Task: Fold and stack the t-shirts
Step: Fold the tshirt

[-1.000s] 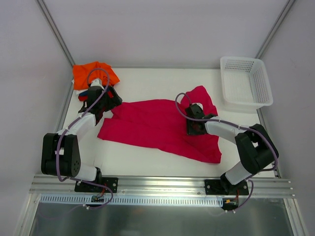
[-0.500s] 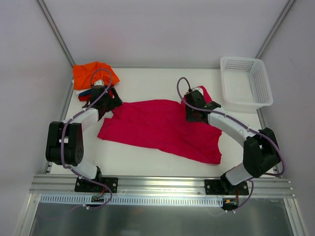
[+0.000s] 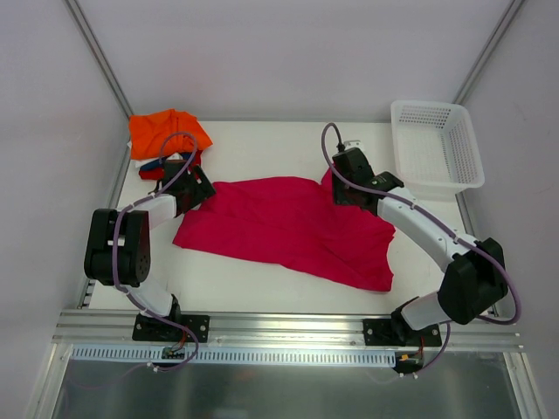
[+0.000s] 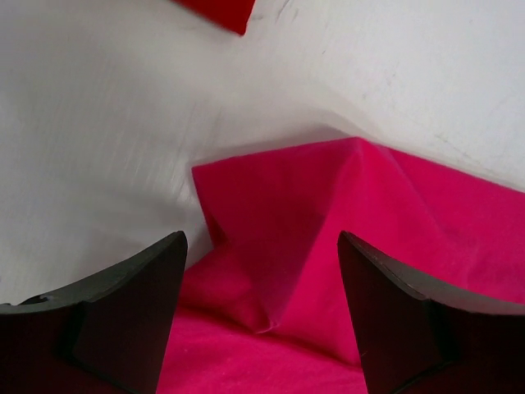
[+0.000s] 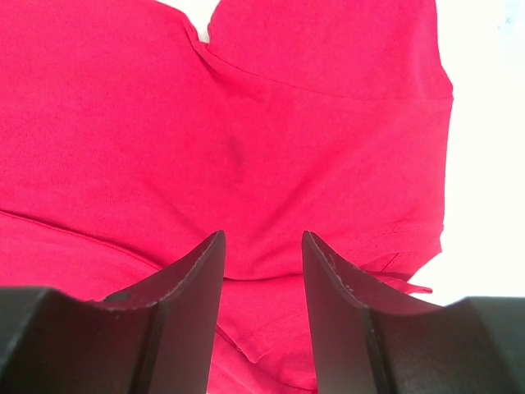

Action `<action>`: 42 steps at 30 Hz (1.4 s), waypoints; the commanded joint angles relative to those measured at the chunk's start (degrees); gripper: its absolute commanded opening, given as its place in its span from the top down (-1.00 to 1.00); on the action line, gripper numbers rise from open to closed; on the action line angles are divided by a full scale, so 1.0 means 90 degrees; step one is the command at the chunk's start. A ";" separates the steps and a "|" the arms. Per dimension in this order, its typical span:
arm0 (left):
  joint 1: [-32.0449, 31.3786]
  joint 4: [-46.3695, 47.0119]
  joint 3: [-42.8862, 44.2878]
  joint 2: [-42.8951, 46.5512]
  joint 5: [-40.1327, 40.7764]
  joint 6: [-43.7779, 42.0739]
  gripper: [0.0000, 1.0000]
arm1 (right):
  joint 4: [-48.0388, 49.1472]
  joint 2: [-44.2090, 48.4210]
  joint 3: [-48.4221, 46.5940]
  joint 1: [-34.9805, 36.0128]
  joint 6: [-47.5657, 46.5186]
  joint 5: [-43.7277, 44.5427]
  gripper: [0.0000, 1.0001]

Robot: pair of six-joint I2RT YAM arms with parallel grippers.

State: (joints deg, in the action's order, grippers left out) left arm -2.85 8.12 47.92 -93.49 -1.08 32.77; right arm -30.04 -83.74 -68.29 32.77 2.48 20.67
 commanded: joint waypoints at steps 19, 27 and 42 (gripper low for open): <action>0.0229 0.0885 -0.0295 0.0085 0.0461 0.0538 -0.38 | -0.0090 0.0643 0.0010 0.0050 -0.0168 -0.0070 0.08; 0.0229 0.1129 -0.0207 -0.0168 0.0520 0.0684 -0.38 | -0.0070 0.0672 0.0010 0.0128 -0.0168 -0.0070 0.08; 0.0229 0.1735 -0.0227 -0.0588 0.0423 0.1163 -0.02 | -0.0012 0.0614 0.0059 0.0274 -0.0178 -0.0001 0.09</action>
State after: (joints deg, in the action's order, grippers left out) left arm -1.04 21.21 44.75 -98.24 2.07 41.80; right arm -30.68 -79.29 -67.79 34.76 1.48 20.25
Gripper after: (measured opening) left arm 0.514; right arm 0.458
